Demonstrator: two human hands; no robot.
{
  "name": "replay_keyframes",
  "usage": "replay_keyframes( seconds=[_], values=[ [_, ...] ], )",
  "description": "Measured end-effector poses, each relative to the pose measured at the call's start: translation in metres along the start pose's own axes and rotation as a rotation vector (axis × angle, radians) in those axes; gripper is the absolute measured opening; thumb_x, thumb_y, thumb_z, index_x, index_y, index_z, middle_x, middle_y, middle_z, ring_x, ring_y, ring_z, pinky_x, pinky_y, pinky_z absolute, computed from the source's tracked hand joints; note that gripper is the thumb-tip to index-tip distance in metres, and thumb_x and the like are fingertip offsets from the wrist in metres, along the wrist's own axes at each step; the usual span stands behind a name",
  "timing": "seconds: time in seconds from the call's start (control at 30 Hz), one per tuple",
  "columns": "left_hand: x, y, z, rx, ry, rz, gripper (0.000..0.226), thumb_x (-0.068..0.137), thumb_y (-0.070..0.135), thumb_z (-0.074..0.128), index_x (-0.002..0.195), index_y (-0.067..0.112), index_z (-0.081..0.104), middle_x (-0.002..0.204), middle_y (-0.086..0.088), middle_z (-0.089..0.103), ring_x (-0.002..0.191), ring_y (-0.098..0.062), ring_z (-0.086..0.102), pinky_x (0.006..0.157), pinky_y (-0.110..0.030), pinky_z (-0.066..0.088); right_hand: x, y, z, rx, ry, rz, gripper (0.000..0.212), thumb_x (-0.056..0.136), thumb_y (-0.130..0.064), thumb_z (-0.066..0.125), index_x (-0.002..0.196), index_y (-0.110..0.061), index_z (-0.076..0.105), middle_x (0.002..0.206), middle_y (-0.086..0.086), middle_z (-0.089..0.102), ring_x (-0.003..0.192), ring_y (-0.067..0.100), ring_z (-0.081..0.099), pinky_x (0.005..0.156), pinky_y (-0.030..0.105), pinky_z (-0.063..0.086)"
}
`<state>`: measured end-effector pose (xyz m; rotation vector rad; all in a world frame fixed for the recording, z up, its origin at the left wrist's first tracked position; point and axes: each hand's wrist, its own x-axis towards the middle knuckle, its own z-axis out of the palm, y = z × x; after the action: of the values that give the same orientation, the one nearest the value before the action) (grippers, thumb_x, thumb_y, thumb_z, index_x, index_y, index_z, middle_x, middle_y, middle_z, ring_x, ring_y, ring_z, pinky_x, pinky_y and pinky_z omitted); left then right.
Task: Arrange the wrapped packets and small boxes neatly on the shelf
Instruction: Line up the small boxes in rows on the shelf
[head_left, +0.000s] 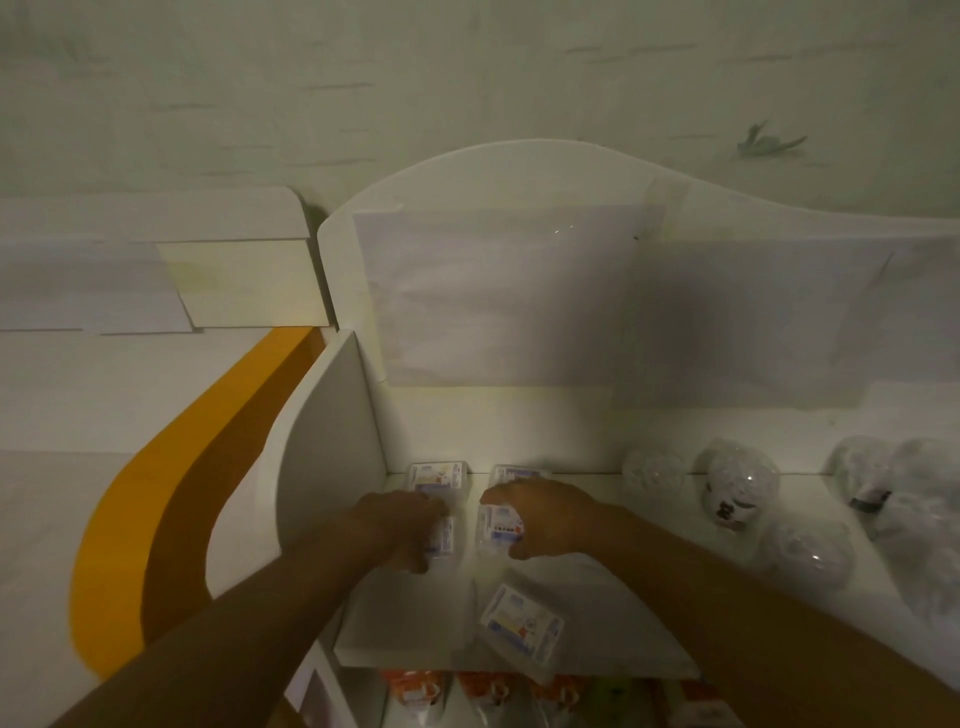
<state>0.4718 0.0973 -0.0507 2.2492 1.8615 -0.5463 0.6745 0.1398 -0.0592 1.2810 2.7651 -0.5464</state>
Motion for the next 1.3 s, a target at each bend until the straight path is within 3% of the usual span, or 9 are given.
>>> replay_keyframes(
  seconds=[0.3,0.93,1.17,1.3],
  values=[
    [0.001,0.0,0.001,0.032,0.083,0.015,0.072,0.084,0.031,0.07,0.145,0.027,0.032,0.148,-0.004,0.039,0.128,-0.025,0.047,0.1,-0.04,0.044,-0.002,0.008,0.007,-0.033,-0.004,0.001,0.065,0.08,-0.023,0.073,0.138,-0.022,0.044,0.142,0.002,0.048,0.127,0.022,0.047,0.104,0.038,0.043],
    [0.004,-0.003,0.0,0.011,0.056,-0.008,0.074,0.083,0.041,0.067,0.146,0.031,0.03,0.151,-0.003,0.036,0.131,-0.027,0.043,0.103,-0.041,0.038,-0.007,0.013,0.013,-0.042,0.004,0.031,0.065,0.082,-0.03,0.071,0.14,-0.023,0.042,0.145,0.0,0.046,0.13,0.023,0.044,0.107,0.041,0.04],
    [0.0,0.004,-0.004,0.025,0.039,-0.002,0.084,0.084,0.043,0.067,0.151,0.022,0.02,0.154,-0.008,0.03,0.133,-0.03,0.041,0.105,-0.044,0.04,-0.013,0.01,0.004,-0.037,0.028,0.061,0.07,0.086,-0.042,0.063,0.147,-0.027,0.032,0.154,-0.001,0.035,0.137,0.022,0.037,0.11,0.04,0.037],
    [-0.005,0.008,-0.015,0.03,0.1,0.04,0.067,0.092,0.043,0.053,0.149,0.025,0.026,0.152,-0.006,0.033,0.134,-0.028,0.039,0.107,-0.045,0.038,-0.02,0.017,-0.015,-0.053,0.067,0.112,0.067,0.086,-0.044,0.063,0.145,-0.03,0.033,0.149,-0.002,0.041,0.132,0.021,0.042,0.106,0.037,0.039]
  ],
)
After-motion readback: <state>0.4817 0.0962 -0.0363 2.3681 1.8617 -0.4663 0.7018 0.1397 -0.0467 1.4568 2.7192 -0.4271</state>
